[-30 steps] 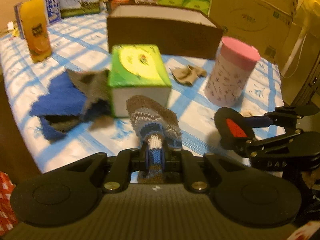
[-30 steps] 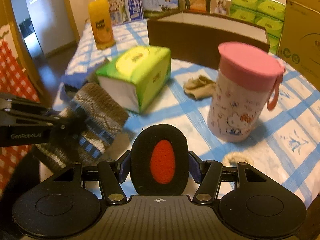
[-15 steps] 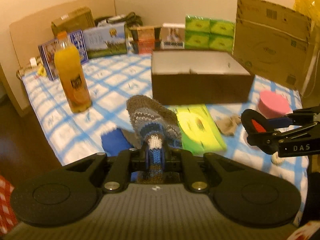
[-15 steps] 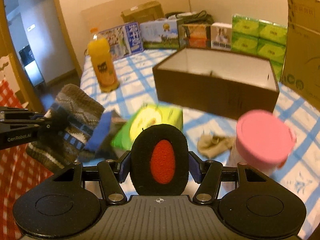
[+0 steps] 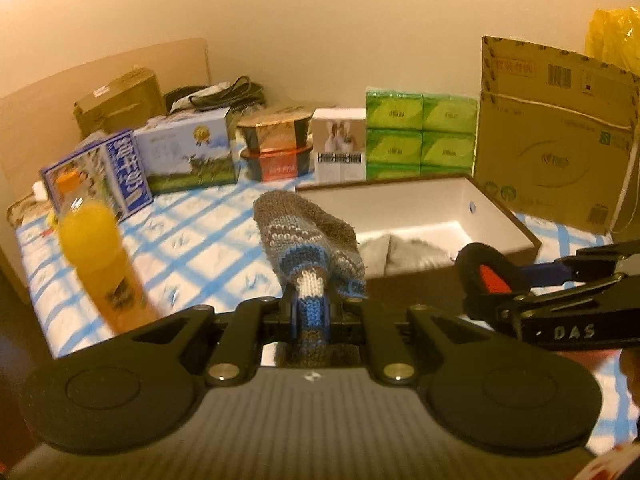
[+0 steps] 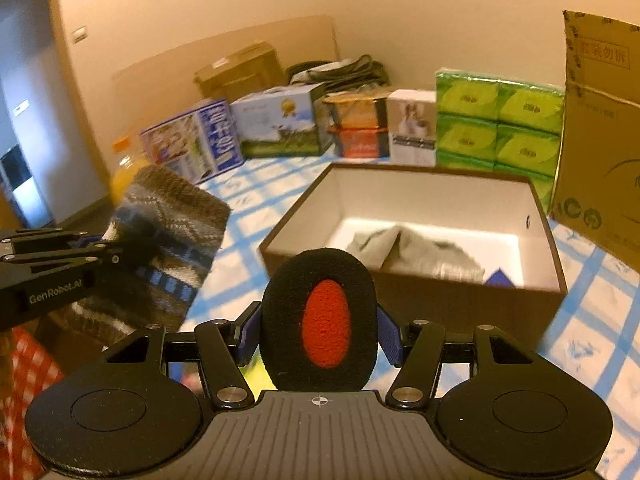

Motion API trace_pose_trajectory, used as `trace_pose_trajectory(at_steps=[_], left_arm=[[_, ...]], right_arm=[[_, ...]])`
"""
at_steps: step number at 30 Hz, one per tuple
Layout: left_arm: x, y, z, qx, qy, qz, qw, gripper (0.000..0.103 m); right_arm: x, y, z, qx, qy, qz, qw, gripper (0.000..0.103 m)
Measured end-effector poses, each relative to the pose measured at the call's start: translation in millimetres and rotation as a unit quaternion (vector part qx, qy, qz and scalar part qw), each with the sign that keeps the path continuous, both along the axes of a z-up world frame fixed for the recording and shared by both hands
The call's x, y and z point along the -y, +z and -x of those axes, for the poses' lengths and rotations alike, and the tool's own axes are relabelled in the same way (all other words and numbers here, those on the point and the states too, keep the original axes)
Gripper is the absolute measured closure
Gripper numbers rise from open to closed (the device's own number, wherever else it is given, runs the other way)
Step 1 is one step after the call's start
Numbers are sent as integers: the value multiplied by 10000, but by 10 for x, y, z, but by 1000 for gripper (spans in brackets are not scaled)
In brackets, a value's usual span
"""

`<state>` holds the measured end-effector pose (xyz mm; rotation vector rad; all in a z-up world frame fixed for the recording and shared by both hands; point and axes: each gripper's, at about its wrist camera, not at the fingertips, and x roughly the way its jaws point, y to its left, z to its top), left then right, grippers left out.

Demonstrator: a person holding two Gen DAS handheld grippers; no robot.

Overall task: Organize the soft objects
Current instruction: 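Carry the sock and earmuff pad over the brown box with both tools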

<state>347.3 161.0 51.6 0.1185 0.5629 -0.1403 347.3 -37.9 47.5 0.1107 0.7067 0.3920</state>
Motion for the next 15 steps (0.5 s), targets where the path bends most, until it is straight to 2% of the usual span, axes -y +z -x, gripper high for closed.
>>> trace_pose_trajectory(at_steps=[6, 15], left_arm=[[114, -12, -694, 37, -232, 91, 9997, 93], [280, -260, -1575, -161, -505, 102, 9985, 93]], right_arm=[[-35, -25, -634, 18, -475, -28, 9989, 44], [40, -245, -1419, -241, -1029, 155, 9943, 44]])
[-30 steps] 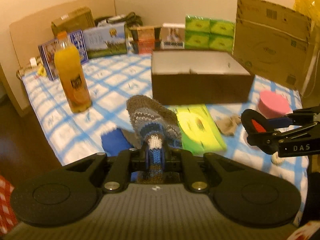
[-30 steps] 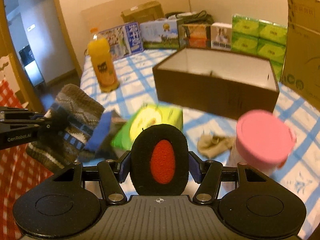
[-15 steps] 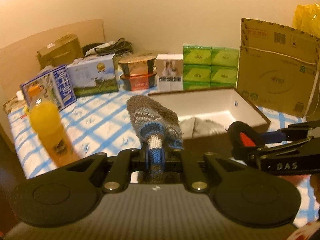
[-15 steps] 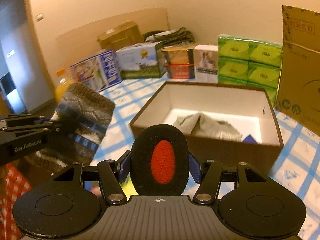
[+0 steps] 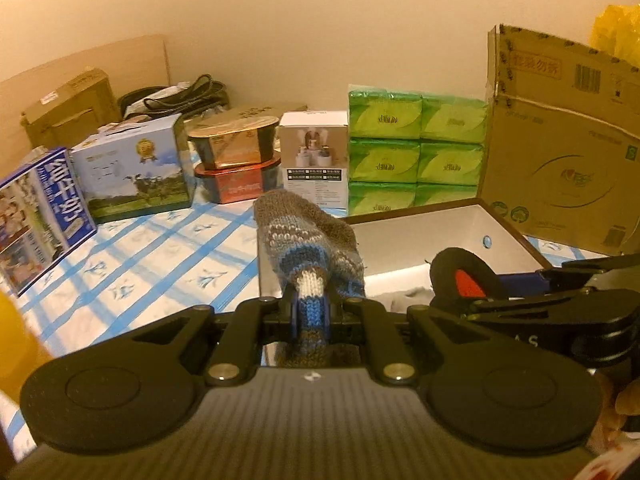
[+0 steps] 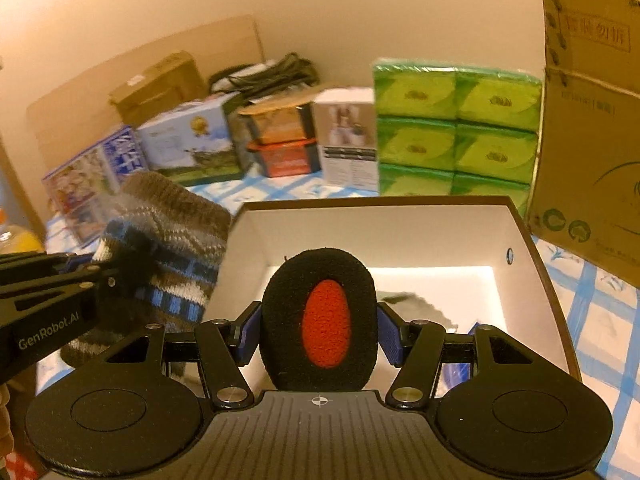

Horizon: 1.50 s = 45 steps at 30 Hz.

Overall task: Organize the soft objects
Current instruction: 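Carry the sock and earmuff pad over the brown box with both tools, then open both tools to drop the sock and earmuff pad into the box, then move both tools back toward the blue towel beside the green tissue pack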

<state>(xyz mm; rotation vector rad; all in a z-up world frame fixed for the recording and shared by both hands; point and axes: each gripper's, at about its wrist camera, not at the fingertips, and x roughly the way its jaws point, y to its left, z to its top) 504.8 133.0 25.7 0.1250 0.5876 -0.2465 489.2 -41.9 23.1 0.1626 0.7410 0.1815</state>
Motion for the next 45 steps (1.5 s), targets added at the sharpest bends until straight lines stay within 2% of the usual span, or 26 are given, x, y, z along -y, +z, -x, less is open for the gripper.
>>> trace_pose_trajectory(at_steps=[6, 12, 19, 29, 45], left_arm=[[124, -236, -387, -127, -223, -111, 9996, 90], [101, -454, -611, -351, -283, -32, 9990, 68], [-27, -496, -515, -400, -230, -5, 9989, 68], [-389, -282, 23, -464, 77, 254, 9986, 68], [-753, 91, 1239, -495, 581, 651, 9950, 68]], right_arm=[[66, -267, -291, -348, -305, -14, 9989, 42], [124, -461, -462, -656, -670, -297, 9952, 35], [131, -498, -417, -689, -690, -298, 9948, 33], [63, -264, 9, -415, -369, -491, 9972, 33], [41, 152, 1078, 15, 360, -518, 9980, 33]])
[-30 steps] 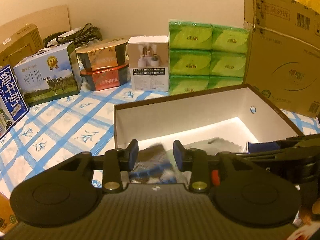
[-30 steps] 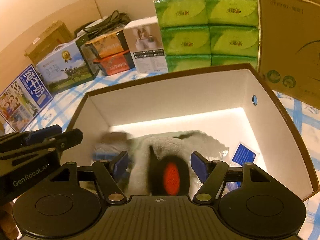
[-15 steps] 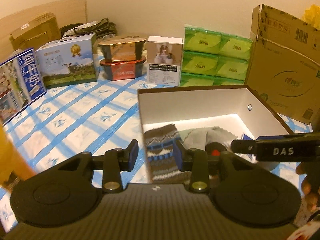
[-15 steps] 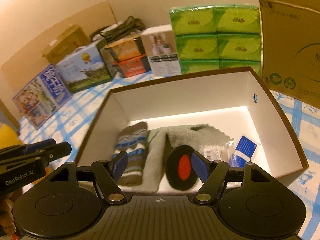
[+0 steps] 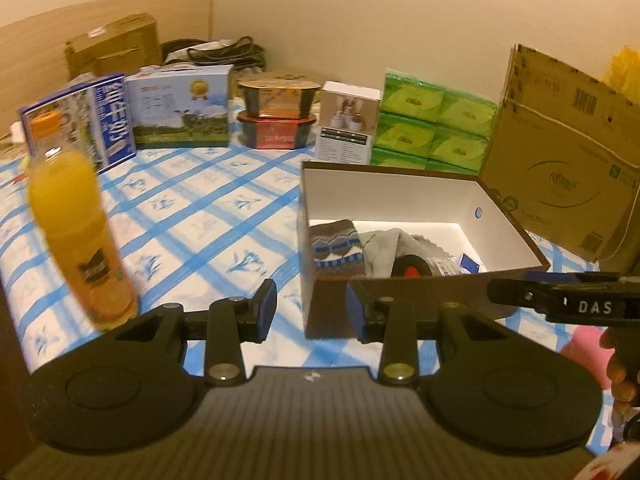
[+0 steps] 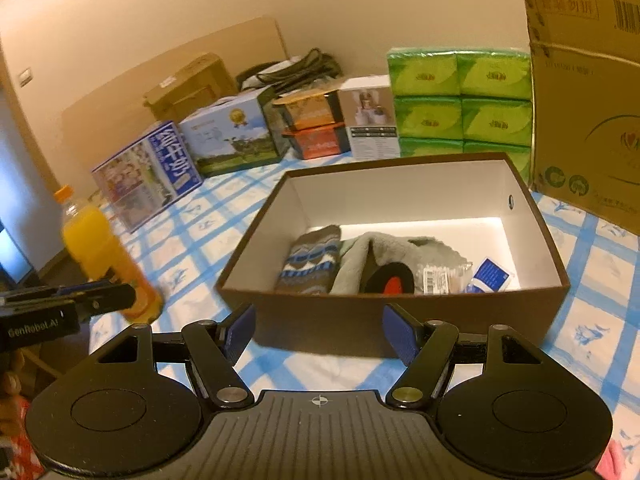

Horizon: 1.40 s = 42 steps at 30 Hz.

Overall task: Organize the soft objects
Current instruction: 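Move both tools back toward the blue towel beside the green tissue pack, then grasp the small white tag on the grey cloth with the left tool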

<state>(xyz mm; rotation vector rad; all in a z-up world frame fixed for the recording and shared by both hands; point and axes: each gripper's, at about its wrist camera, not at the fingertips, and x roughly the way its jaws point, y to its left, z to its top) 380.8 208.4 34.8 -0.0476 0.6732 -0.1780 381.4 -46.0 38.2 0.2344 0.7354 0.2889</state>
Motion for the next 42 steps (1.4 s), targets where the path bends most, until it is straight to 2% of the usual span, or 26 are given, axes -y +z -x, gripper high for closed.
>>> trace_pose_trajectory(at_steps=[11, 22, 31, 42], left_arm=[[-407, -100, 768, -324, 755, 6, 9966, 68], [-510, -319, 1217, -691, 1138, -22, 9911, 68], [-522, -481, 1319, -926, 1257, -52, 9877, 68], [-587, -666, 1195, -1101, 1291, -70, 9855, 68]], right_arm=[[-267, -88, 700, -157, 814, 89, 9965, 33], [-551, -206, 1022, -172, 1349, 101, 9907, 33], [-795, -282, 1133, 84, 1814, 341, 9828, 34], [-1143, -522, 1069, 289, 2388, 746, 9678, 44]])
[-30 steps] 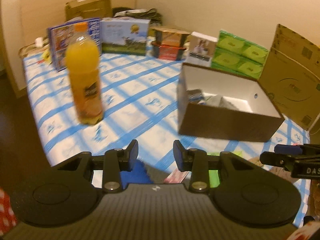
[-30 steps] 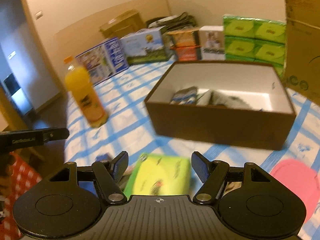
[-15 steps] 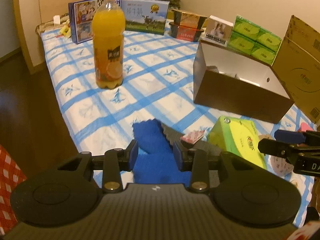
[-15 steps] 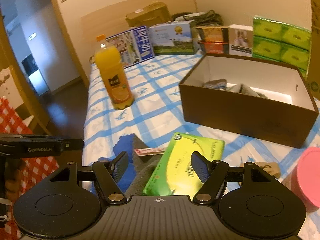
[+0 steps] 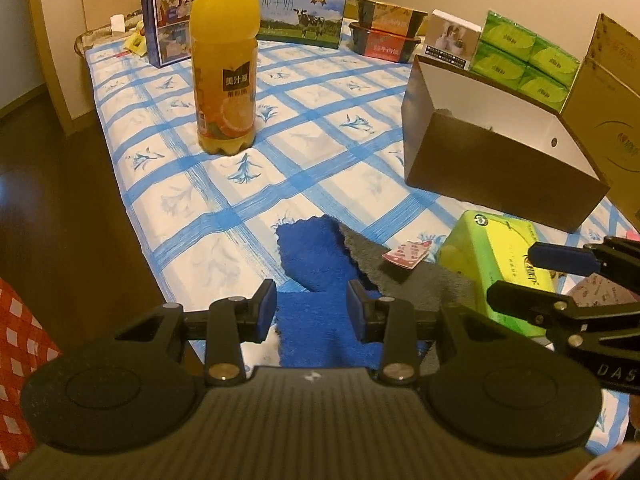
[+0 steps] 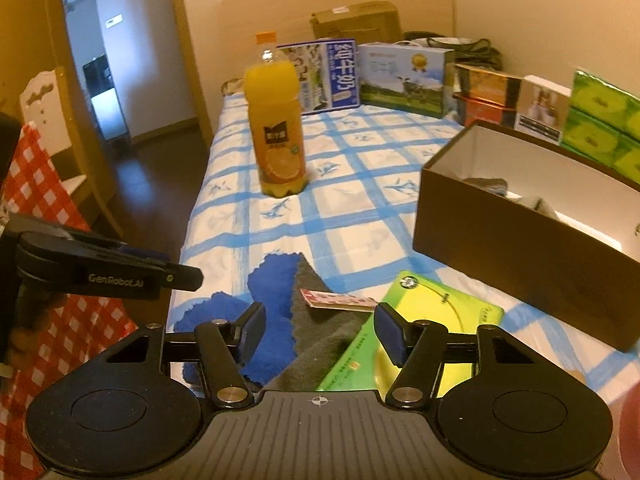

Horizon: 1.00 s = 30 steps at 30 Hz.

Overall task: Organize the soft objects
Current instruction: 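Grasp the small white tag on the grey cloth with the left tool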

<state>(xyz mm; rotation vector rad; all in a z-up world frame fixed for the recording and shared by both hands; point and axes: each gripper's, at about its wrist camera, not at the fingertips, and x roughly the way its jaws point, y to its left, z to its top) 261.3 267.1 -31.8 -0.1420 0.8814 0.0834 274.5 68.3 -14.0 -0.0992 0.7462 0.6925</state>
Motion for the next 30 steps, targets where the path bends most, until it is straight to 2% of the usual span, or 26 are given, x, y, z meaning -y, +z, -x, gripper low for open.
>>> trace_pose_trajectory(at_steps=[6, 10, 14, 18, 20, 24, 30], left_arm=[[-15, -77, -95, -20, -37, 16, 10000, 68], [35, -154, -164, -14, -246, -50, 9997, 68], [140, -227, -203, 53, -568, -144, 9983, 68], [281, -306, -239, 172, -1030, -307, 9941, 69], [366, -364, -282, 198, -1288, -485, 9903, 69], [539, -506, -376, 274, -1867, -1010, 9768, 69], [769, -704, -487, 486, -2671, -1853, 9444, 69]], right_arm=[[-130, -128, -97, 63, 183, 190, 9996, 48], [-81, -159, -114, 38, 135, 194, 9997, 49], [112, -171, -131, 30, -161, 171, 9997, 50], [398, -161, -224, -47, -825, 100, 9965, 50], [535, -157, -312, -148, -1217, 1, 9925, 50], [752, -138, -433, -286, -1752, -155, 9840, 50], [926, -162, -462, -434, -2042, -198, 9778, 50]])
